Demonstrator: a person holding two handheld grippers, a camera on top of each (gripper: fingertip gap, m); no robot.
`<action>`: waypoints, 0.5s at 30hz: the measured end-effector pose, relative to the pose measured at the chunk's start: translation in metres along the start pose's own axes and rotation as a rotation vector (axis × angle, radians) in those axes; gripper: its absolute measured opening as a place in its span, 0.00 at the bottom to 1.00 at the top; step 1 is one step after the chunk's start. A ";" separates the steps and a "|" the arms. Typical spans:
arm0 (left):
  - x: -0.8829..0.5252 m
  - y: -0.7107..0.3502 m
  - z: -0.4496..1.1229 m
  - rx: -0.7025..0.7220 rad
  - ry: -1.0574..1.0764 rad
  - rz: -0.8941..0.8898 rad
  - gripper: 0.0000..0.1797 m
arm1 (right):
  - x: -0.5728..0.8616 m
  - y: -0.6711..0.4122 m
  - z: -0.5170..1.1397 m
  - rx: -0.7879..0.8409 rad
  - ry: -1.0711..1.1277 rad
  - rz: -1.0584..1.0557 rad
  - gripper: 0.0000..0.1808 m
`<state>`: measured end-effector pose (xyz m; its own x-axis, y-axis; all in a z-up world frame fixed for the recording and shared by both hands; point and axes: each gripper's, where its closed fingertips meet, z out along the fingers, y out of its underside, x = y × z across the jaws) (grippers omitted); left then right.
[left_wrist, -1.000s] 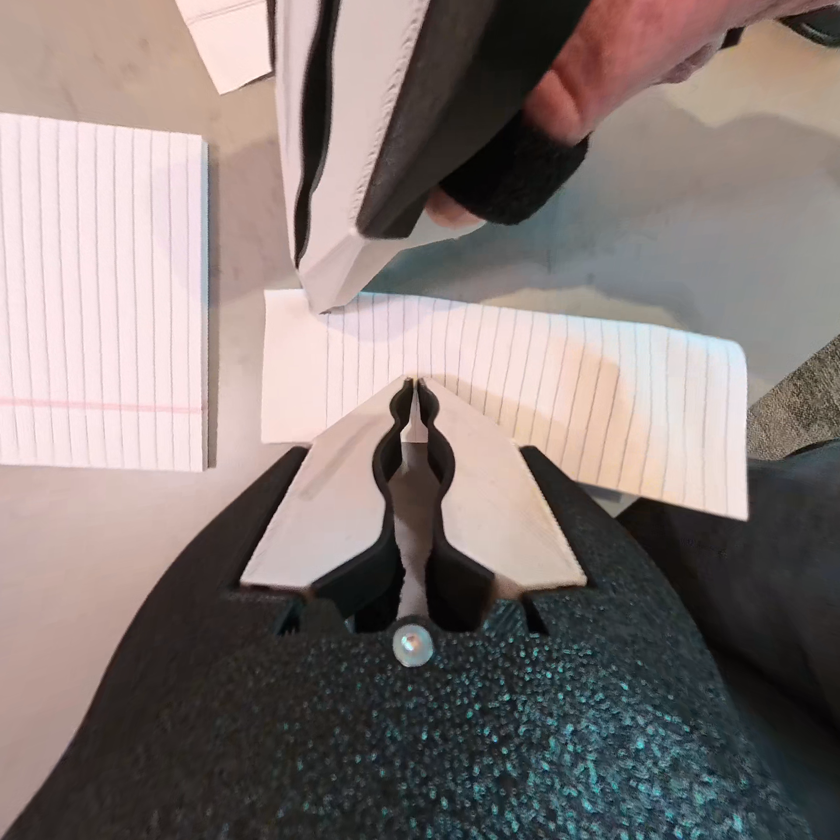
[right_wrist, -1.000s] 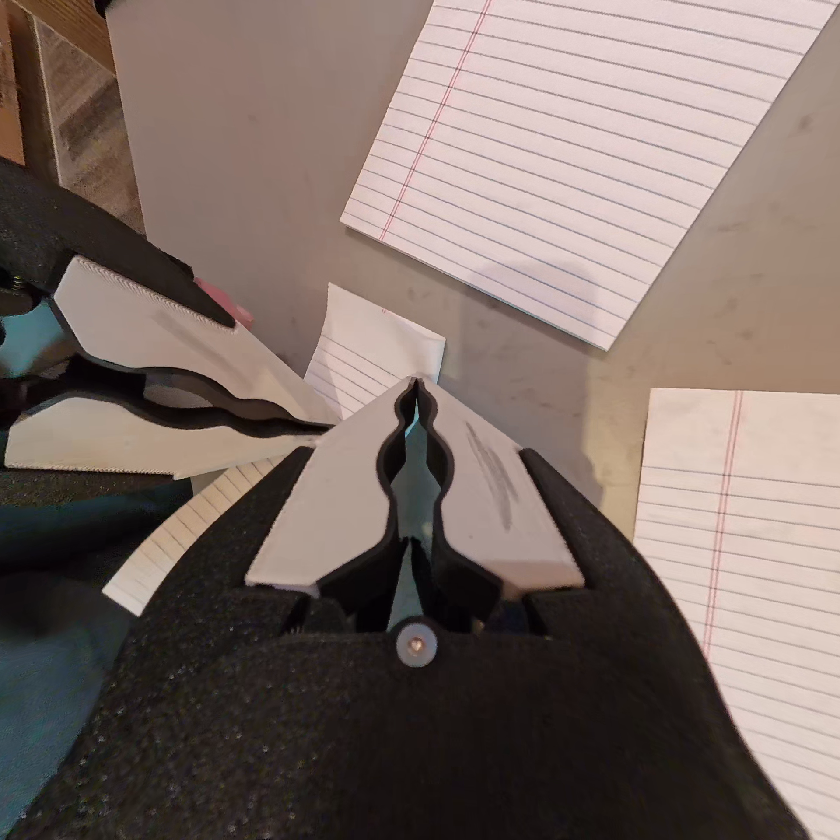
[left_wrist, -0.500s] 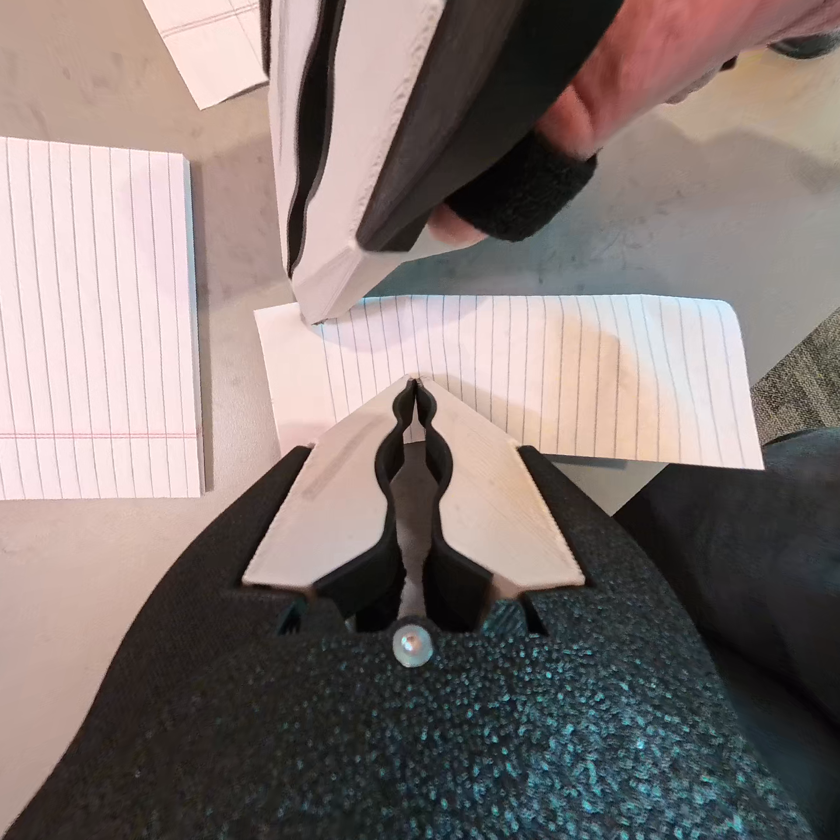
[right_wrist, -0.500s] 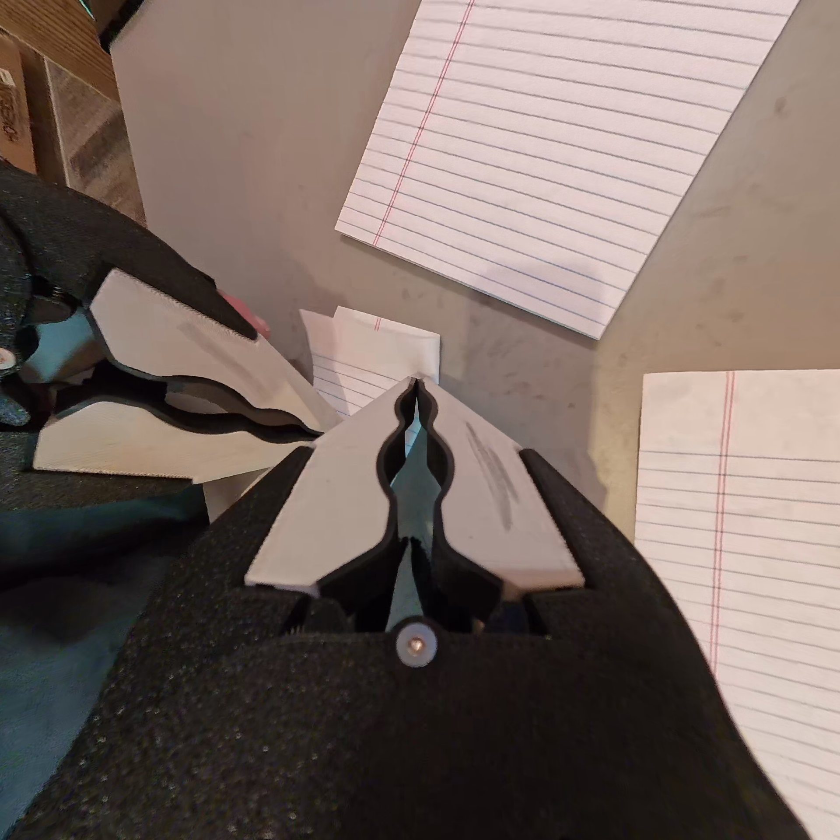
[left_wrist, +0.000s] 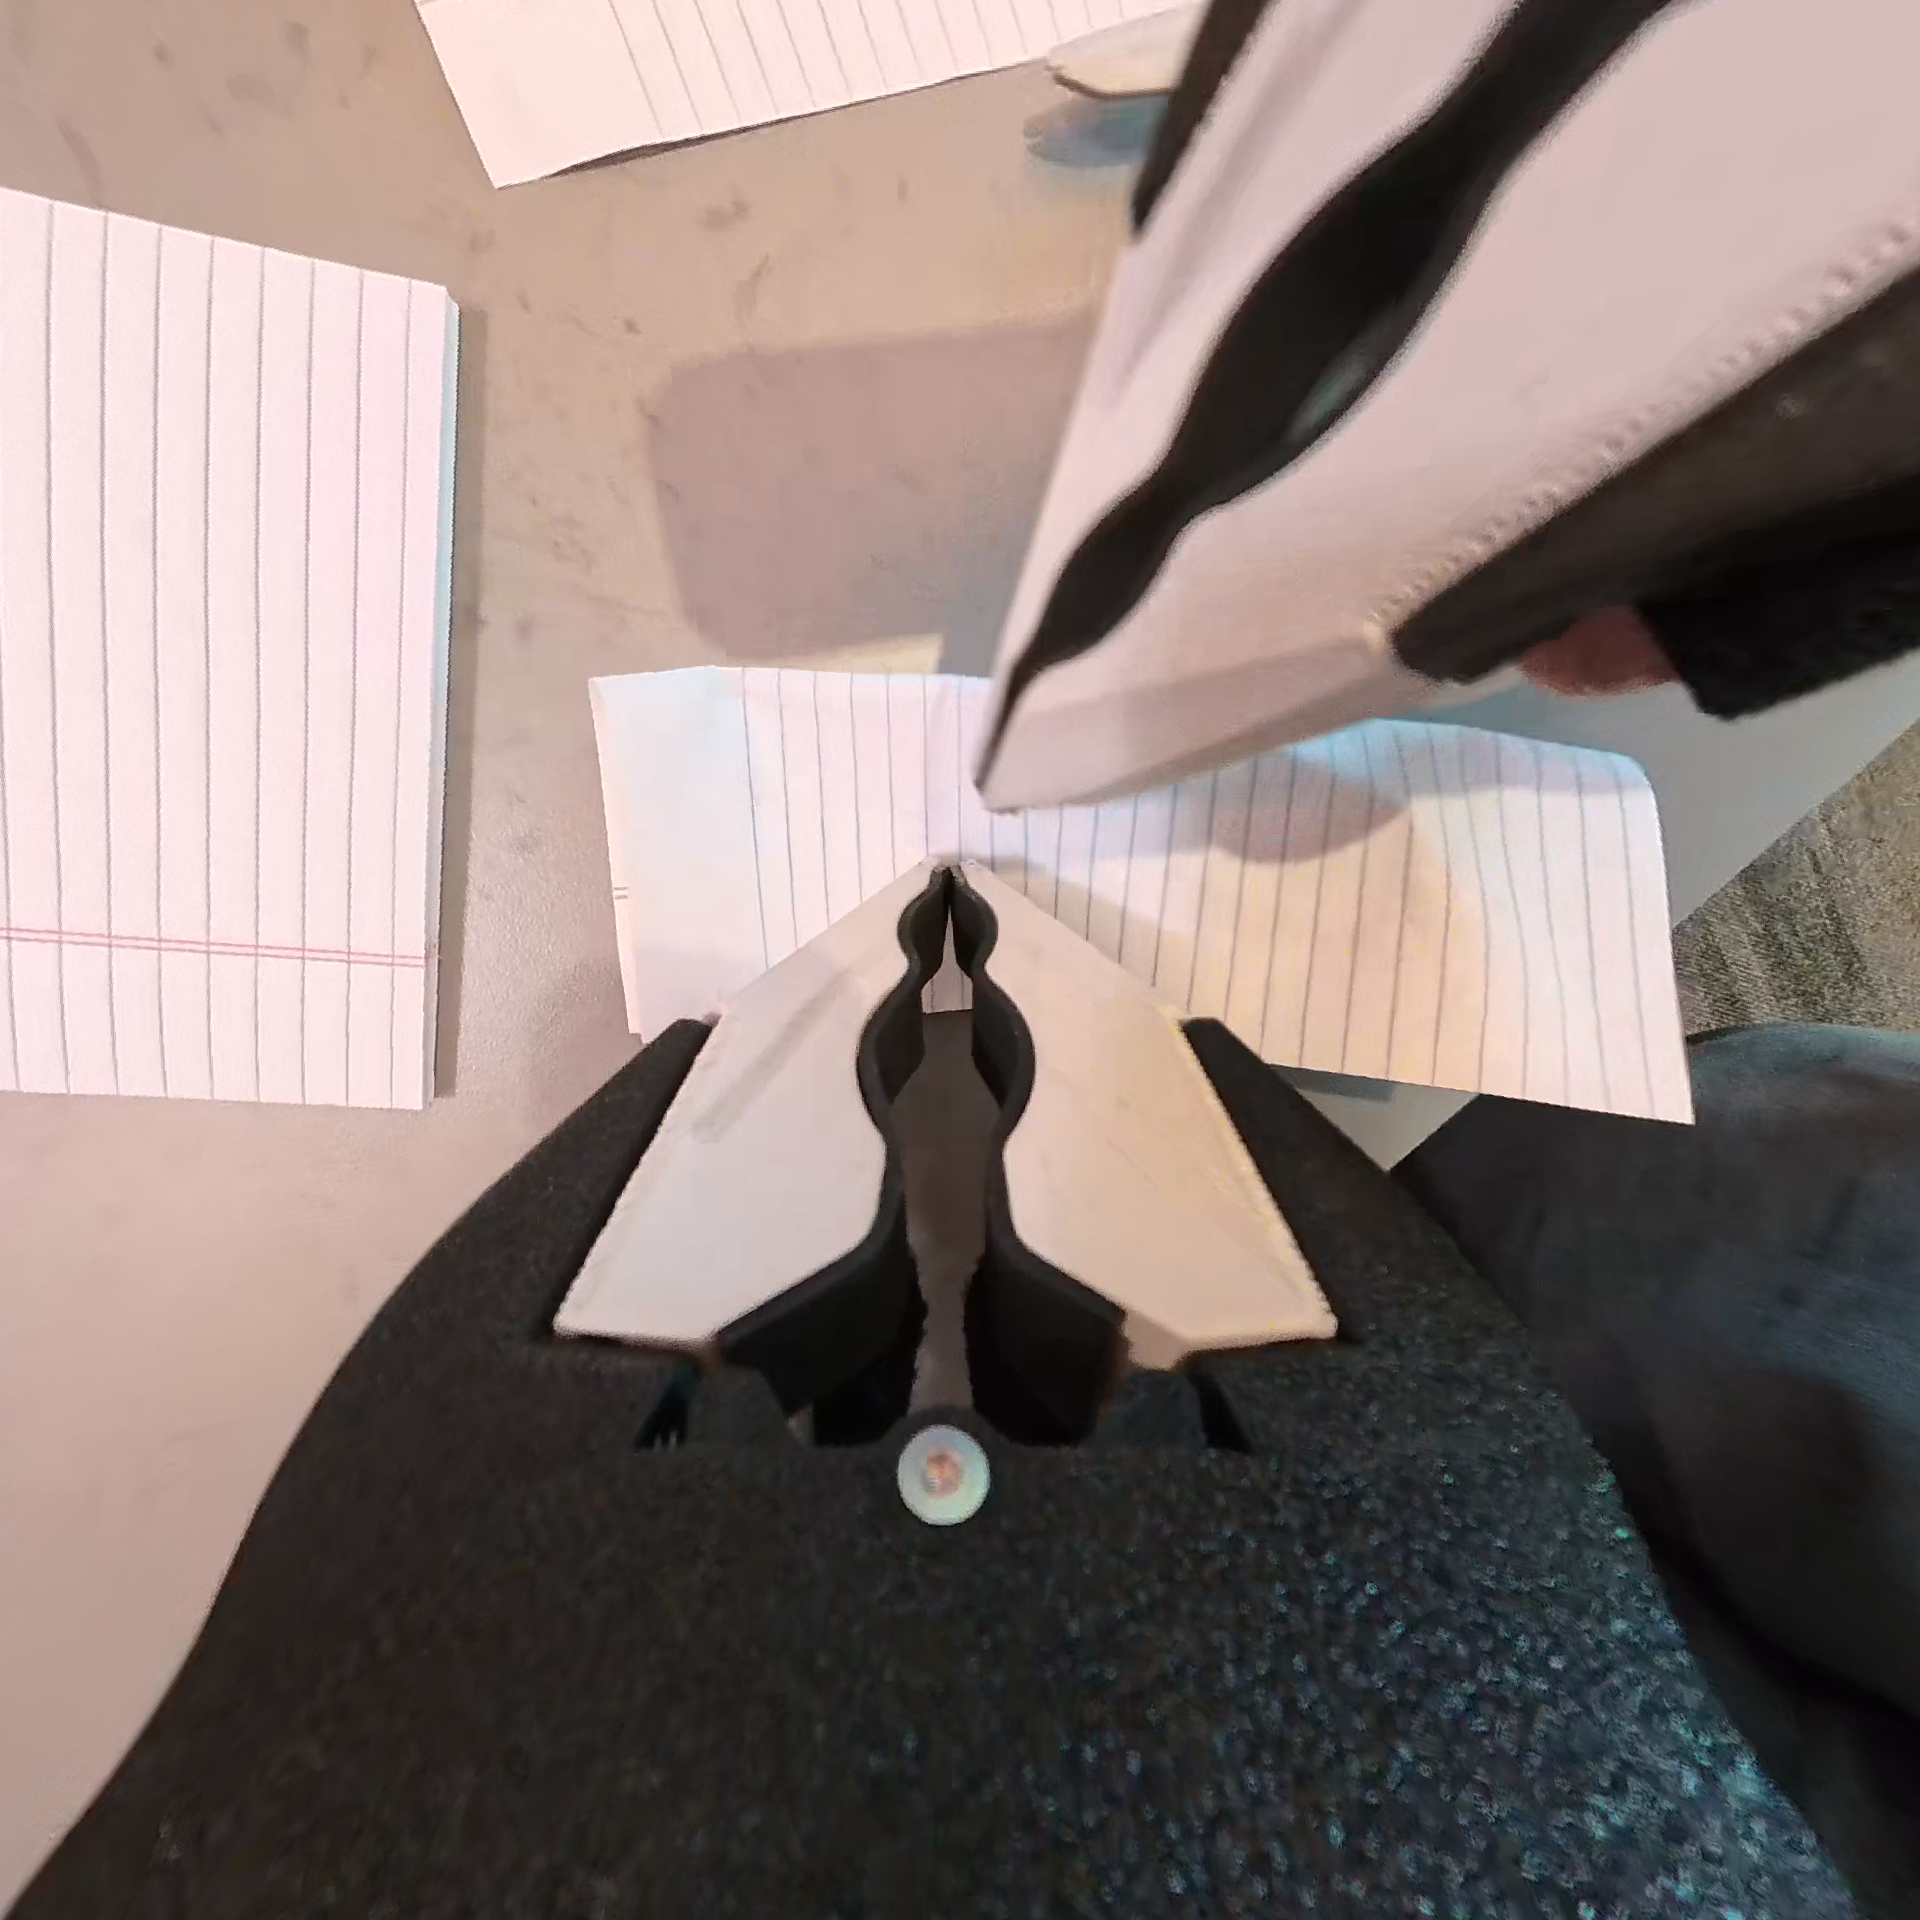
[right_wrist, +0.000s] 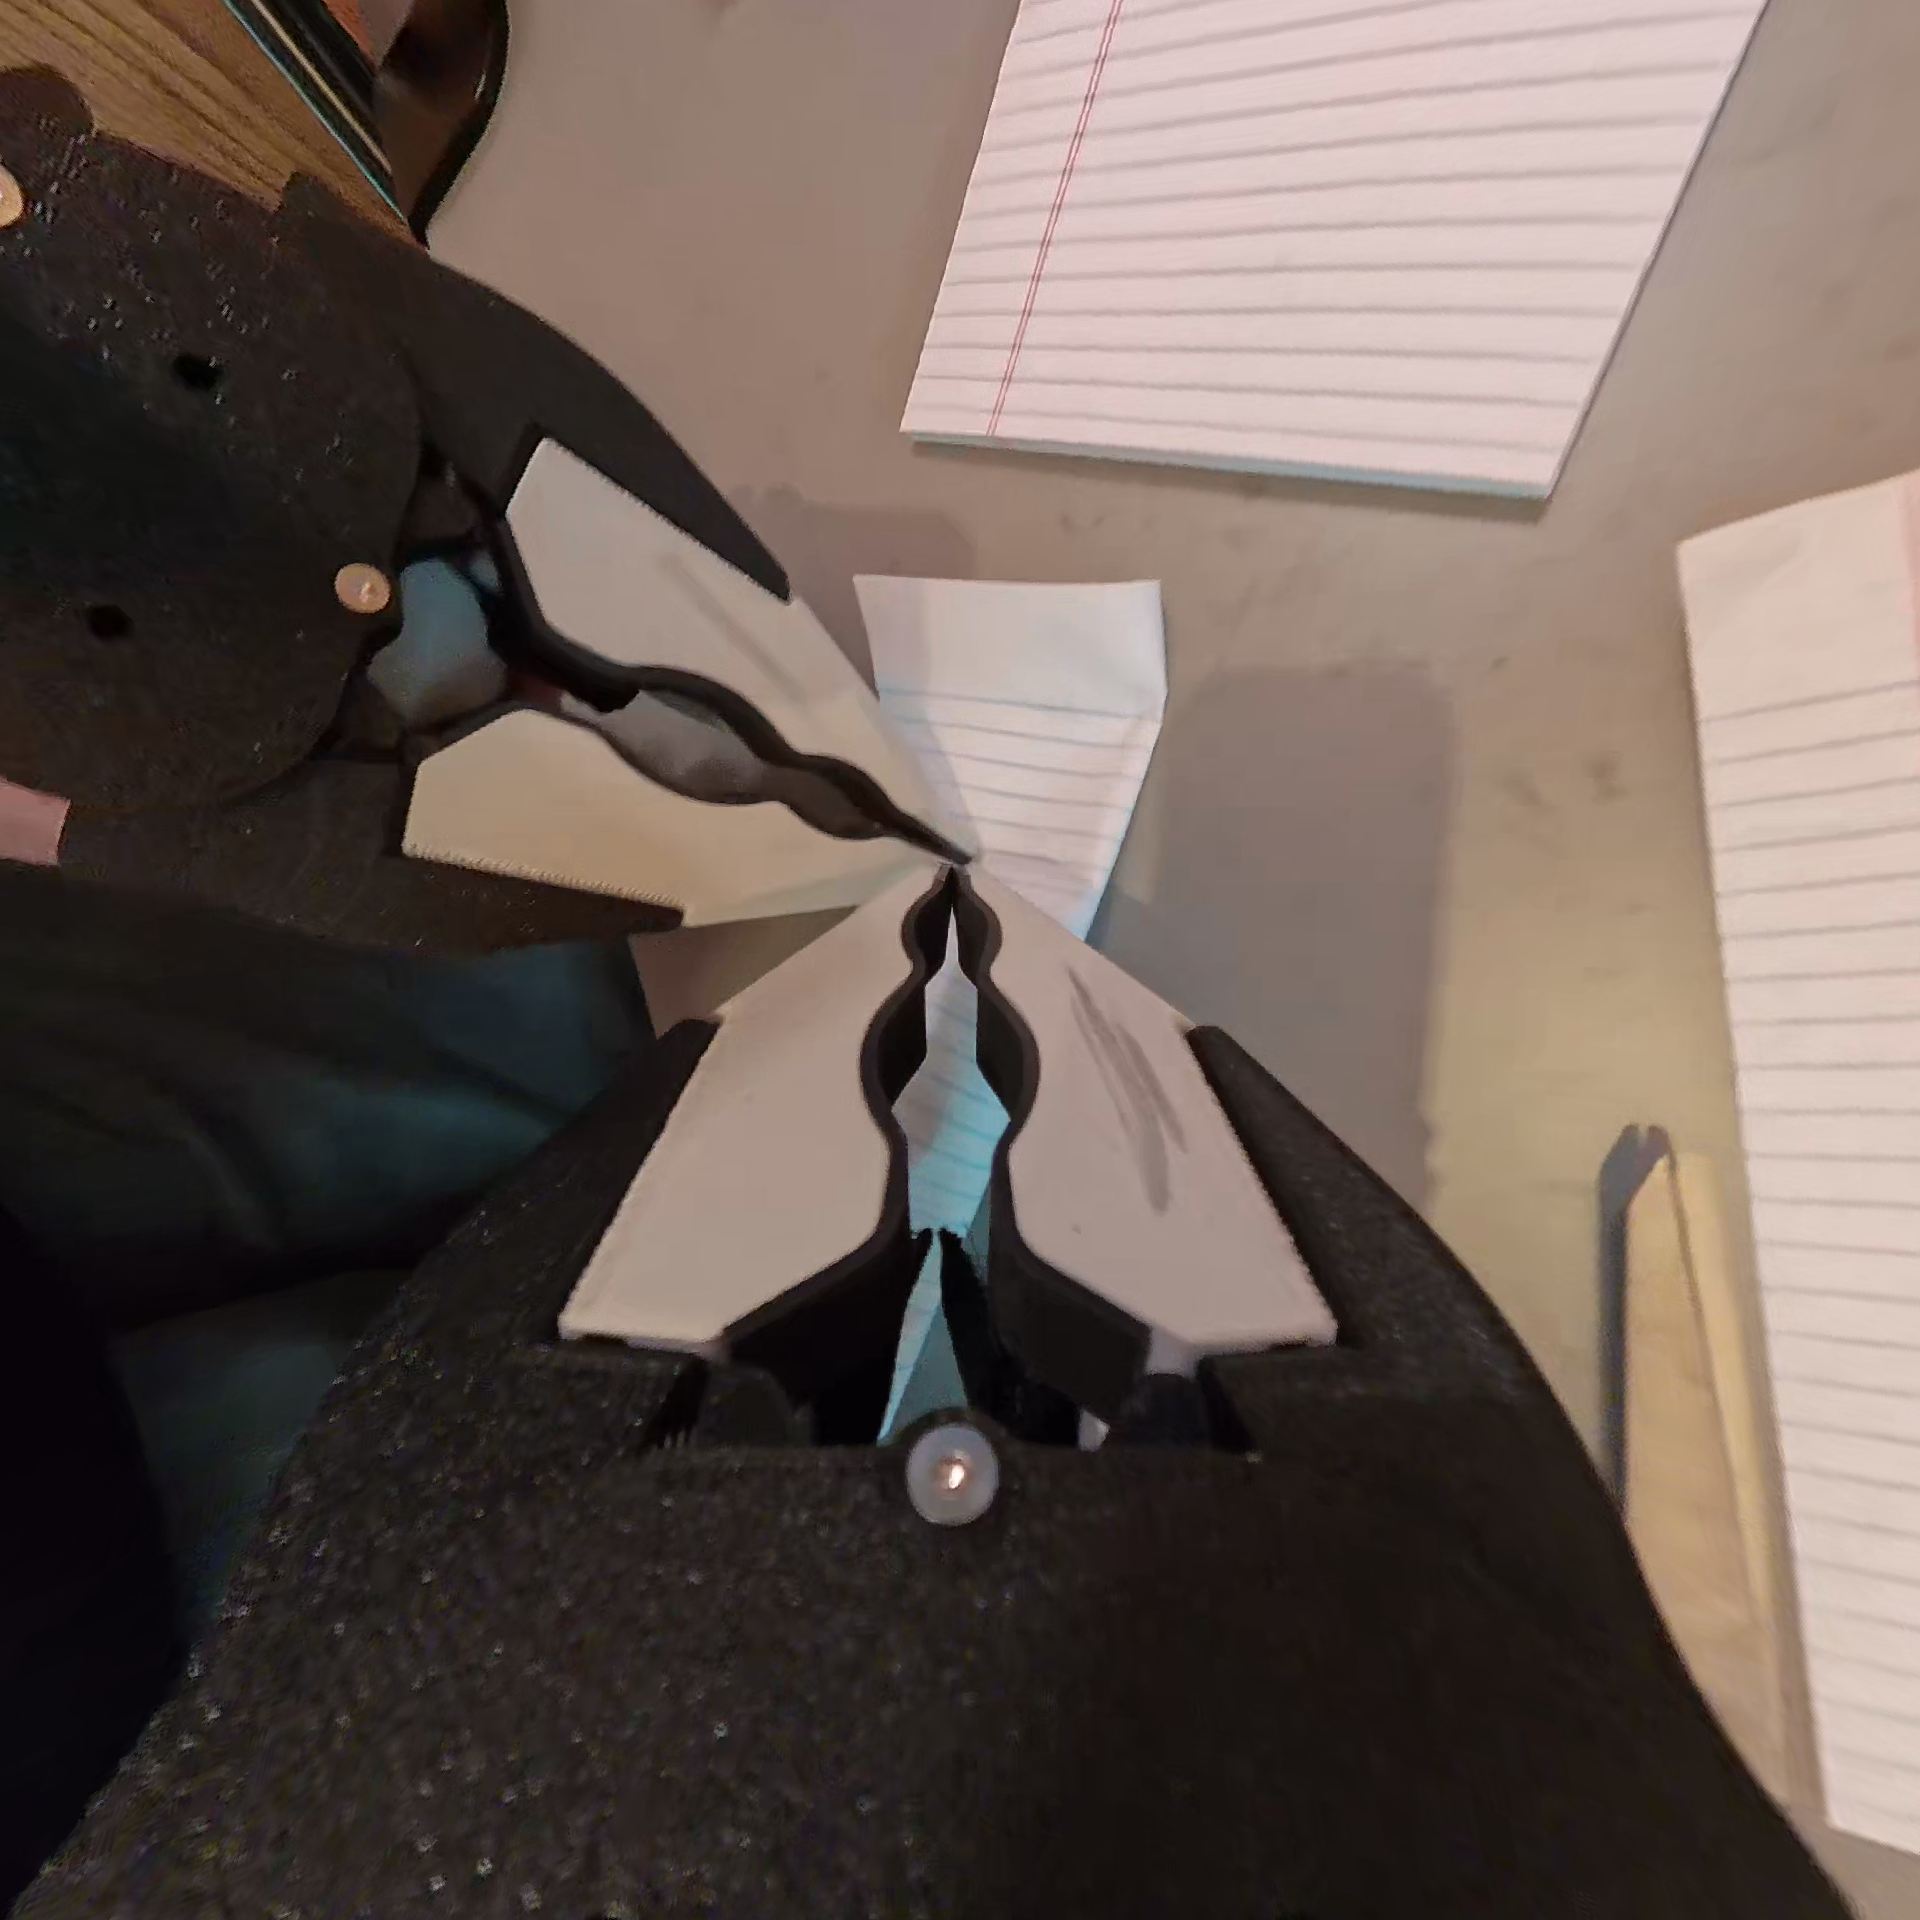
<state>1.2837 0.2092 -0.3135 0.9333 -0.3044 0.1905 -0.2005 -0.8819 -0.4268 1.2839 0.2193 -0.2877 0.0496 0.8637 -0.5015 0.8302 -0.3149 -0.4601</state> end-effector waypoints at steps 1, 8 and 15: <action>0.000 0.000 0.000 0.001 0.002 -0.014 0.00 | -0.003 0.003 -0.001 0.002 -0.003 0.007 0.00; 0.000 -0.001 0.000 0.012 0.020 -0.082 0.00 | -0.017 0.021 0.000 0.009 -0.021 0.041 0.00; 0.000 -0.001 0.000 0.045 0.033 -0.109 0.00 | -0.019 0.020 0.007 0.047 -0.038 0.079 0.00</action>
<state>1.2839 0.2100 -0.3128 0.9383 -0.2202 0.2667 -0.0841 -0.8933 -0.4415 1.2962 0.1942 -0.2927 0.0917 0.8202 -0.5647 0.7978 -0.3999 -0.4513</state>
